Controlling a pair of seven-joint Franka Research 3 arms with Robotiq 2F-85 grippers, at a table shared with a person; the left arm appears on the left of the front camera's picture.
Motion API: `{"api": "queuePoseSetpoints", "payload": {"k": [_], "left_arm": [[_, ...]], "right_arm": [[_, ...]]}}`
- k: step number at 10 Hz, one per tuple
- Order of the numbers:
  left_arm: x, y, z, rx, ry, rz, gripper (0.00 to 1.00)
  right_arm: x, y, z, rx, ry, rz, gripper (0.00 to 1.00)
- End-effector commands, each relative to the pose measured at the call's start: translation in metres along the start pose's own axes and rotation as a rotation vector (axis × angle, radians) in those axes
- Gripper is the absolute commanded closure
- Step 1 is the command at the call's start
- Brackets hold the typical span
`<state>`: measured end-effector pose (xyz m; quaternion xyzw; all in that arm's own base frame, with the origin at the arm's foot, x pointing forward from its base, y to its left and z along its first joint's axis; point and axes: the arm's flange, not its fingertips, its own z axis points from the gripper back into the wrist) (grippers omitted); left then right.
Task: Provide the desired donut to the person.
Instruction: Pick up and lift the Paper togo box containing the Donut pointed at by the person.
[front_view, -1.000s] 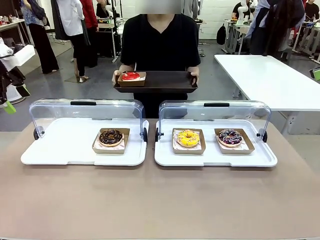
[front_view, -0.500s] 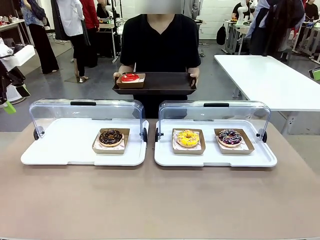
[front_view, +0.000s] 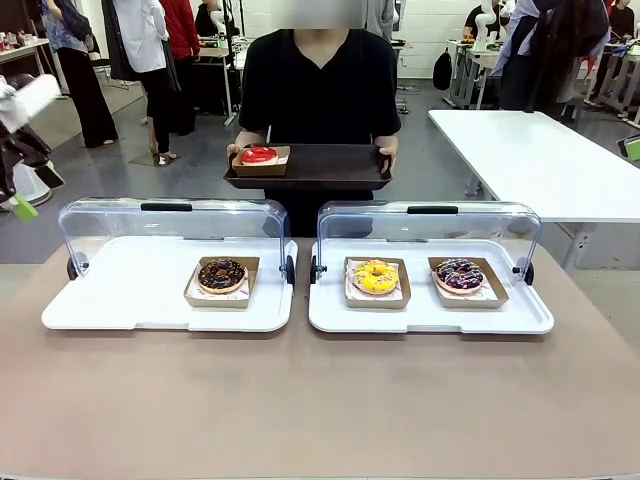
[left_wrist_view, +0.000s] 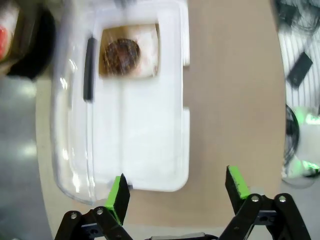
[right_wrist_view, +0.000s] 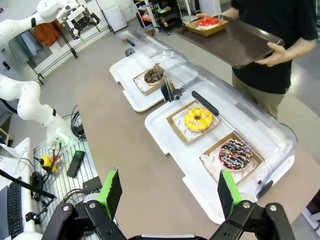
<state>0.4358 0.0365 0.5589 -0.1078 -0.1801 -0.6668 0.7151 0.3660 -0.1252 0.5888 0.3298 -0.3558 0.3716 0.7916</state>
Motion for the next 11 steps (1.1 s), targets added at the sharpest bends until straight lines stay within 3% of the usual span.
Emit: {"api": "queuePoseSetpoints", "payload": {"k": [1, 2, 4, 8, 11], "left_arm": [[-0.055, 0.008, 0.029, -0.029, -0.395, 0.008, 0.00], [-0.076, 0.021, 0.038, -0.024, -0.500, 0.007, 0.00], [-0.124, 0.006, 0.029, -0.006, -0.628, 0.035, 0.00], [-0.187, -0.011, 0.022, 0.037, -0.665, 0.099, 0.00], [-0.203, -0.012, 0.021, 0.044, -0.689, 0.103, 0.00]], "right_arm": [[0.000, 0.000, -0.001, 0.007, -0.013, 0.001, 0.00], [0.000, 0.000, -0.001, 0.007, -0.013, 0.001, 0.00], [0.000, 0.000, -0.001, 0.007, -0.013, 0.001, 0.00], [0.000, 0.000, -0.001, 0.007, -0.013, 0.001, 0.00], [0.000, 0.000, -0.001, 0.007, -0.013, 0.001, 0.00]]}}
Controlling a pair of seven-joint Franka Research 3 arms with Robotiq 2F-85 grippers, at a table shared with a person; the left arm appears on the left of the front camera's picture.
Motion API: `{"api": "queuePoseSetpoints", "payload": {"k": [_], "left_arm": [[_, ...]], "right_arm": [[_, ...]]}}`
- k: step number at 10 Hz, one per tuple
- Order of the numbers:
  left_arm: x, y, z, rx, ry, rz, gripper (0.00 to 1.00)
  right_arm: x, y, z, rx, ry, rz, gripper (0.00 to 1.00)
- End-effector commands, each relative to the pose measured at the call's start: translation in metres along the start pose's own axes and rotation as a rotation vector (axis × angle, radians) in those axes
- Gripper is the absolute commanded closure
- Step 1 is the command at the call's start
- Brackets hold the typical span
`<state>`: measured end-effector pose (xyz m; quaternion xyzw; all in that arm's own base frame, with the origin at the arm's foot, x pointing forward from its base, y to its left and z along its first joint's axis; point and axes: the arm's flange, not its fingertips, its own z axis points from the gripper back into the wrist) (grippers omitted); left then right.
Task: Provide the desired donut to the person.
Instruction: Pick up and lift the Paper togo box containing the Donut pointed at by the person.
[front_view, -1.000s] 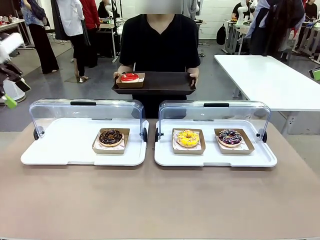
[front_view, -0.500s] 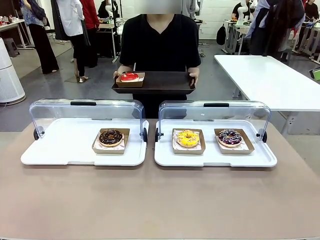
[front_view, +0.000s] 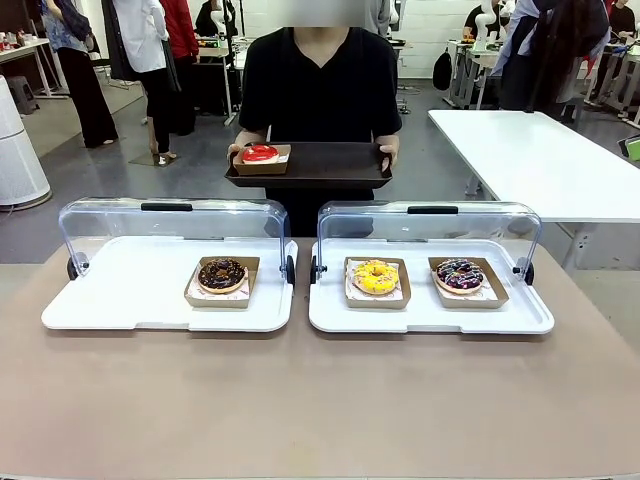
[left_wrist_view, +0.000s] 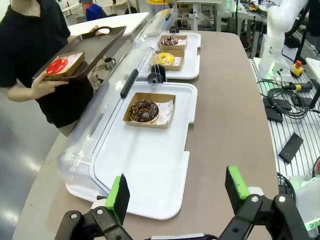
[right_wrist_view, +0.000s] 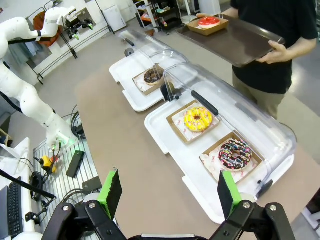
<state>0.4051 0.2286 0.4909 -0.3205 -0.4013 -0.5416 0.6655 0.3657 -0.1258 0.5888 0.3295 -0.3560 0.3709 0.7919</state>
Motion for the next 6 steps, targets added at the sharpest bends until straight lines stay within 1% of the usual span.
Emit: {"api": "queuePoseSetpoints", "payload": {"k": [1, 2, 3, 6], "left_arm": [[0.0066, 0.0088, 0.0000, 0.008, -0.028, -0.034, 0.00], [0.0110, 0.0071, -0.0043, -0.012, -0.042, -0.051, 0.00], [0.0023, 0.0020, 0.0001, 0.002, -0.002, -0.005, 0.00], [0.0023, 0.0020, 0.0001, 0.002, -0.002, -0.005, 0.00]], "right_arm": [[0.0005, 0.0005, -0.0012, 0.009, -0.013, 0.002, 0.00], [0.0005, 0.0005, -0.0012, 0.009, -0.013, 0.002, 0.00], [0.0005, 0.0005, -0.0012, 0.009, -0.013, 0.002, 0.00], [0.0005, 0.0005, -0.0012, 0.009, -0.013, 0.002, 0.00]]}}
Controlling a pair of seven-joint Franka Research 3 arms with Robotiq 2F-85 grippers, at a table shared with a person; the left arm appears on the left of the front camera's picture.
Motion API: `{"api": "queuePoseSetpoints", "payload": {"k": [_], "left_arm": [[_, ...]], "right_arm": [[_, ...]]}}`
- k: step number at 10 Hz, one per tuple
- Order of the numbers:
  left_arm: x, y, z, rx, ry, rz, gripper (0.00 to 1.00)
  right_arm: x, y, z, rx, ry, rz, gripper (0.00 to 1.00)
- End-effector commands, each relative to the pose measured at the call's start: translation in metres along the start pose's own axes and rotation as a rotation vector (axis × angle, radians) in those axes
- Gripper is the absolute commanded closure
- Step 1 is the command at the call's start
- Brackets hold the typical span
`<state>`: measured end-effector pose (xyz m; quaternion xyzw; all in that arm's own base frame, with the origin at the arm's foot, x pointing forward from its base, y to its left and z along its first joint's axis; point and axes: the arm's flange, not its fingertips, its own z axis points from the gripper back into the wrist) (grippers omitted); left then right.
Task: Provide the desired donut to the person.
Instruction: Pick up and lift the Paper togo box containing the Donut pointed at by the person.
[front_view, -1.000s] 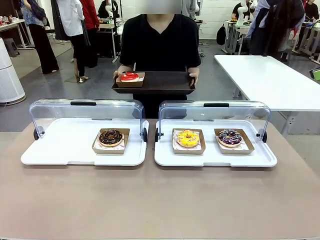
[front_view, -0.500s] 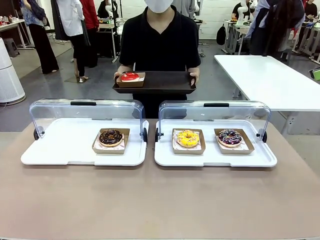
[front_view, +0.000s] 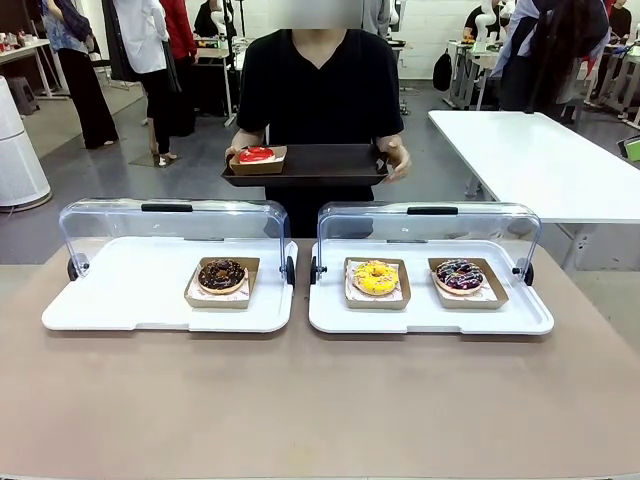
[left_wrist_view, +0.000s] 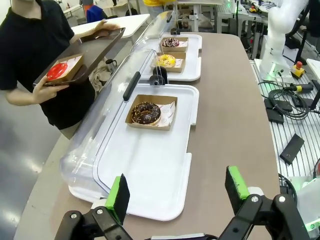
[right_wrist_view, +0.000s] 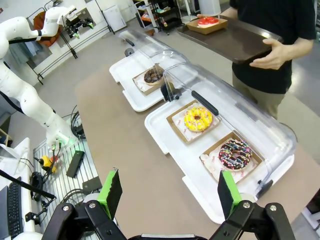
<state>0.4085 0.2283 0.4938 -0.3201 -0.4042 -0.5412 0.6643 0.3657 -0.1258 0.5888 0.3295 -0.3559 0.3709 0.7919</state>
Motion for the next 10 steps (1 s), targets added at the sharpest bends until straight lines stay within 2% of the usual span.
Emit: {"api": "queuePoseSetpoints", "payload": {"k": [1, 10], "left_arm": [[-0.0007, -0.0014, -0.0004, -0.001, 0.002, -0.002, 0.00], [-0.0007, -0.0014, -0.0004, -0.001, 0.002, -0.002, 0.00]], "right_arm": [[0.0005, 0.0005, -0.0012, 0.009, -0.013, 0.002, 0.00], [0.0005, 0.0005, -0.0012, 0.009, -0.013, 0.002, 0.00]]}}
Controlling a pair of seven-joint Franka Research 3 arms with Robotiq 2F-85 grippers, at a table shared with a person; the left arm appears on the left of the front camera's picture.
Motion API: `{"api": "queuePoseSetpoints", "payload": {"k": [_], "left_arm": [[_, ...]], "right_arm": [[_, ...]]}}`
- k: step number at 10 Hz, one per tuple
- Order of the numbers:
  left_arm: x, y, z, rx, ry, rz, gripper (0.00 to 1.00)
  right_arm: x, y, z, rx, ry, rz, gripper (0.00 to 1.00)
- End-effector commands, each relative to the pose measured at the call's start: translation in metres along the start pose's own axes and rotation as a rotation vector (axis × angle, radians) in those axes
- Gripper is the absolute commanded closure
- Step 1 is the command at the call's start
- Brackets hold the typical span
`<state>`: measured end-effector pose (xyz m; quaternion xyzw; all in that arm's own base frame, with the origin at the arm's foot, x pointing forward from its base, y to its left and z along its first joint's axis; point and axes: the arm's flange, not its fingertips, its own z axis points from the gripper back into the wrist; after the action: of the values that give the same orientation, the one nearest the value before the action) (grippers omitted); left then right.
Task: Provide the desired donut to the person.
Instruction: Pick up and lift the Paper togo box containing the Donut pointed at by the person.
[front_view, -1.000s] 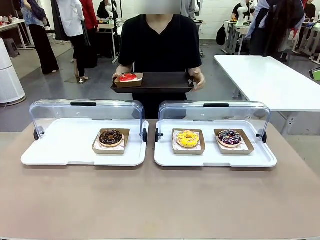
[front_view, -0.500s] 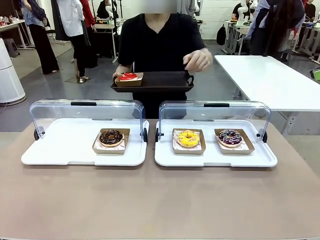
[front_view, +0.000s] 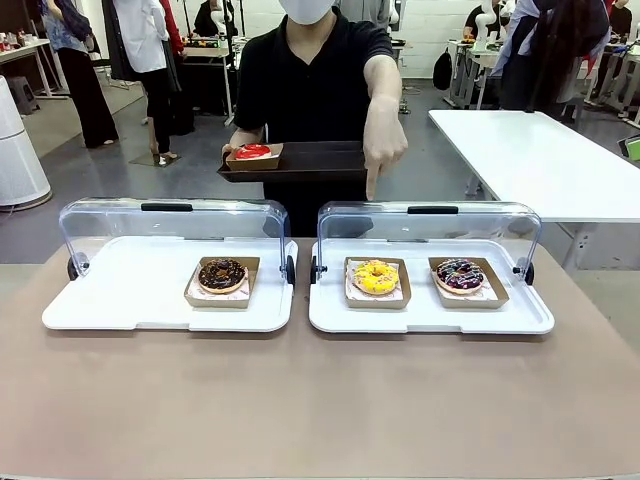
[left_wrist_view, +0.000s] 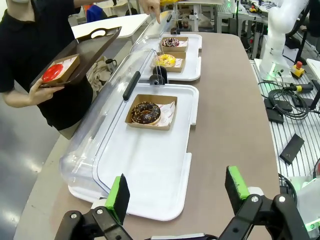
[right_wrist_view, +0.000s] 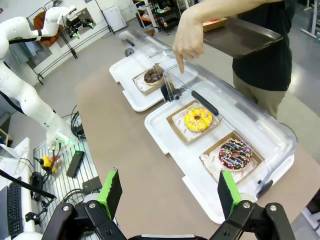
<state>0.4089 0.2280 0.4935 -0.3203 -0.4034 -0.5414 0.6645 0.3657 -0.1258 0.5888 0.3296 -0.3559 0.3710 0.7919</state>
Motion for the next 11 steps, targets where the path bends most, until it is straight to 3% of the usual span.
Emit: {"api": "queuePoseSetpoints", "payload": {"k": [1, 8, 11], "left_arm": [[-0.001, -0.002, 0.000, 0.000, 0.001, -0.002, 0.00], [-0.001, -0.002, 0.000, 0.000, 0.001, -0.002, 0.00], [-0.001, -0.002, 0.000, 0.000, 0.001, -0.002, 0.00]], "right_arm": [[0.000, 0.001, -0.001, 0.009, -0.013, 0.002, 0.00], [0.000, 0.000, 0.000, 0.000, 0.000, 0.000, 0.00], [0.079, 0.042, -0.066, -0.061, 0.381, 0.096, 0.00]]}}
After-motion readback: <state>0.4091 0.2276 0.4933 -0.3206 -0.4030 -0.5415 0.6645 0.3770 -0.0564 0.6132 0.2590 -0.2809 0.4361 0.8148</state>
